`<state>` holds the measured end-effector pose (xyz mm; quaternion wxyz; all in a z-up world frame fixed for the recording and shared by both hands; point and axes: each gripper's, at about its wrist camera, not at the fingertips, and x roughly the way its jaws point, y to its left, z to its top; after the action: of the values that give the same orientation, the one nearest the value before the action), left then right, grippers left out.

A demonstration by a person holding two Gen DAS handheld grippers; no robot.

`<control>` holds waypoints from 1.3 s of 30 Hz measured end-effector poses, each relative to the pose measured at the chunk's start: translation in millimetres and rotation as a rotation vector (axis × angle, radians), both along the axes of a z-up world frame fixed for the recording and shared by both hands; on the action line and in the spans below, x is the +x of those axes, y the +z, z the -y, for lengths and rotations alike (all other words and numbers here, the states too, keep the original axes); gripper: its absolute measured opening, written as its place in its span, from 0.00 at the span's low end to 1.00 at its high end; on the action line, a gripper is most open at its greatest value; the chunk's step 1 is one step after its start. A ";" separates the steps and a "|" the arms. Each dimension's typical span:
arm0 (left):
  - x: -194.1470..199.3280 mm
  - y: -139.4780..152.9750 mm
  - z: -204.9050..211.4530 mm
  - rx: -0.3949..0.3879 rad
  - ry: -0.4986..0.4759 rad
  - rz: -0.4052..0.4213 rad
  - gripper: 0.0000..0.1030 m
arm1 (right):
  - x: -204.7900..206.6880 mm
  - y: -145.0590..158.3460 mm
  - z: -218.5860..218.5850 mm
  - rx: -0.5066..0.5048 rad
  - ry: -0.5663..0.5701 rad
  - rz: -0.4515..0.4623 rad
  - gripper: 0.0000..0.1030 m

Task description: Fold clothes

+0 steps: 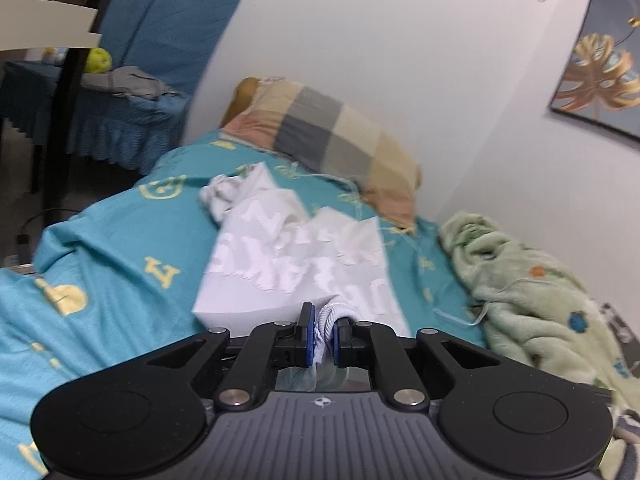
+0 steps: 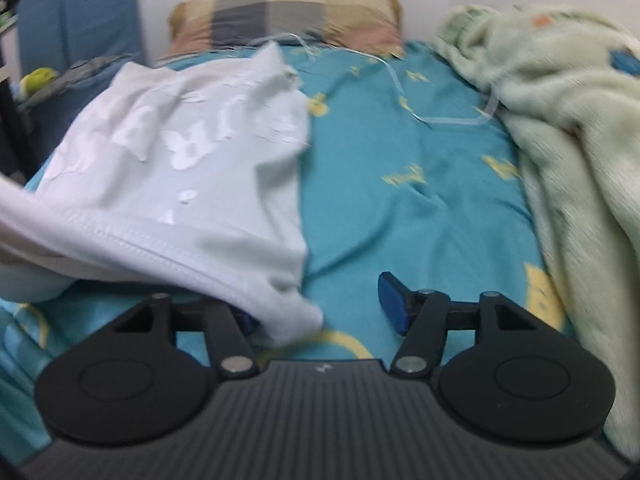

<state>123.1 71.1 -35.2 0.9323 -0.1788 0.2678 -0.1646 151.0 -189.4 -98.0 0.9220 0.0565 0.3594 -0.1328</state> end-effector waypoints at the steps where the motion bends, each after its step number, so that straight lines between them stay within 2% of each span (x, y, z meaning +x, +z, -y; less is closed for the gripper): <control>1: -1.8 1.3 0.9 0.011 0.008 0.006 0.09 | -6.2 2.7 0.6 0.000 -0.020 -0.014 0.60; 4: -5.1 6.5 -2.2 0.007 0.044 0.032 0.09 | -26.7 14.1 9.3 0.001 -0.098 -0.024 0.59; 7: -6.7 12.0 -12.2 -0.037 0.077 0.042 0.09 | -41.0 26.7 29.9 0.018 -0.175 0.015 0.59; 11: -7.4 14.5 -18.8 -0.064 0.078 0.033 0.09 | -48.1 36.2 49.4 0.108 -0.218 0.082 0.59; 14: -7.7 15.1 -15.9 -0.063 0.055 0.028 0.09 | -44.0 34.7 37.0 0.189 -0.093 0.094 0.59; 17: -9.0 16.0 -11.3 -0.045 0.043 0.039 0.09 | -38.3 30.5 7.2 0.218 0.056 0.107 0.59; 21: -8.4 15.5 -11.1 -0.052 0.045 0.036 0.09 | -28.1 23.3 -30.2 0.133 0.221 0.101 0.59; 24: -7.3 14.3 -12.3 -0.056 0.045 0.032 0.09 | -17.9 16.5 -46.0 0.061 0.273 0.089 0.59; 30: -7.3 12.6 -13.9 -0.053 0.046 0.030 0.09 | -7.2 7.8 -43.1 -0.047 0.134 0.131 0.59; 32: -6.7 11.5 -14.0 -0.050 0.053 0.023 0.09 | -11.0 6.9 -29.1 -0.031 0.042 0.146 0.59; 36: -5.5 7.7 -11.9 -0.027 0.077 -0.006 0.09 | -23.8 8.7 -1.1 0.065 -0.118 0.165 0.60; 39: -4.8 2.2 -8.5 0.000 0.088 -0.040 0.09 | -22.8 2.6 5.3 0.088 -0.157 0.125 0.62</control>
<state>118.3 79.5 -33.0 0.9331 -0.1938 0.2784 -0.1196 128.2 -194.7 -95.4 0.9260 0.1332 0.3010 -0.1849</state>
